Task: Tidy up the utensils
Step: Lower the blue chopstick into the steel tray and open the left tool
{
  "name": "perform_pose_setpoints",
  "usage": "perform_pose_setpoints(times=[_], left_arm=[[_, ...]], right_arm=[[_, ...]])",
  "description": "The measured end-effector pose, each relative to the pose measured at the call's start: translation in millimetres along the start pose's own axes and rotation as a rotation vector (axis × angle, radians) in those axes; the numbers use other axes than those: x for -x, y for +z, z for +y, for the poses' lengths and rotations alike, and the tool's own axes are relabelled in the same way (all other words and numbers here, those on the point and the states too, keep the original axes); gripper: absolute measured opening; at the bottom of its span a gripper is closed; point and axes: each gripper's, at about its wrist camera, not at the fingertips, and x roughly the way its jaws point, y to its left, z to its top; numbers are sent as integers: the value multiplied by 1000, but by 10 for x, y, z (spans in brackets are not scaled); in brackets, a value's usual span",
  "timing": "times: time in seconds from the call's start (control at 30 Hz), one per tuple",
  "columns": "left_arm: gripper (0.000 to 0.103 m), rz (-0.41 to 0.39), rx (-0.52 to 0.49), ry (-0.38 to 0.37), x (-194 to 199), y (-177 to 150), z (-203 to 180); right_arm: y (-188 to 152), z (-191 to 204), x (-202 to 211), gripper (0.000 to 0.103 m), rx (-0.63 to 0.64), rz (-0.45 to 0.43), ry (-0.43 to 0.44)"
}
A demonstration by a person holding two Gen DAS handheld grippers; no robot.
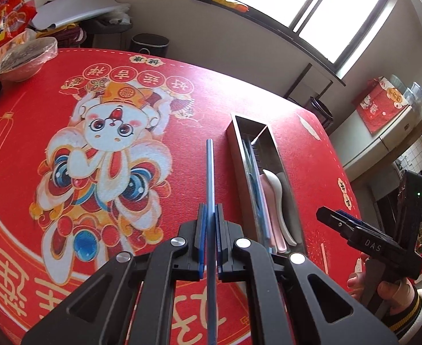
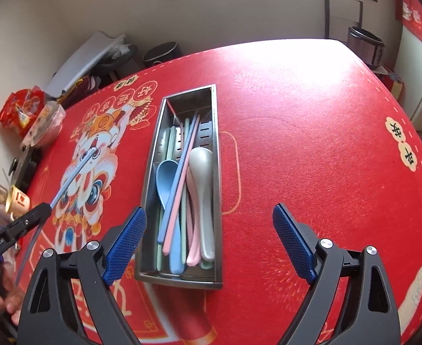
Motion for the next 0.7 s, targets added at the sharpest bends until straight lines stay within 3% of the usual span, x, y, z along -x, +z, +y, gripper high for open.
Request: perform_pose_setpoints(times=[0.37,0.7], left_arm=[[6,30,-32,-39,-593,197,-625],[6,59,30,25,-1203,361,-862]], right_arm=[[74,-445,37,87,-2,-4,-20],[147,-891,49,87,-58,11,-27]])
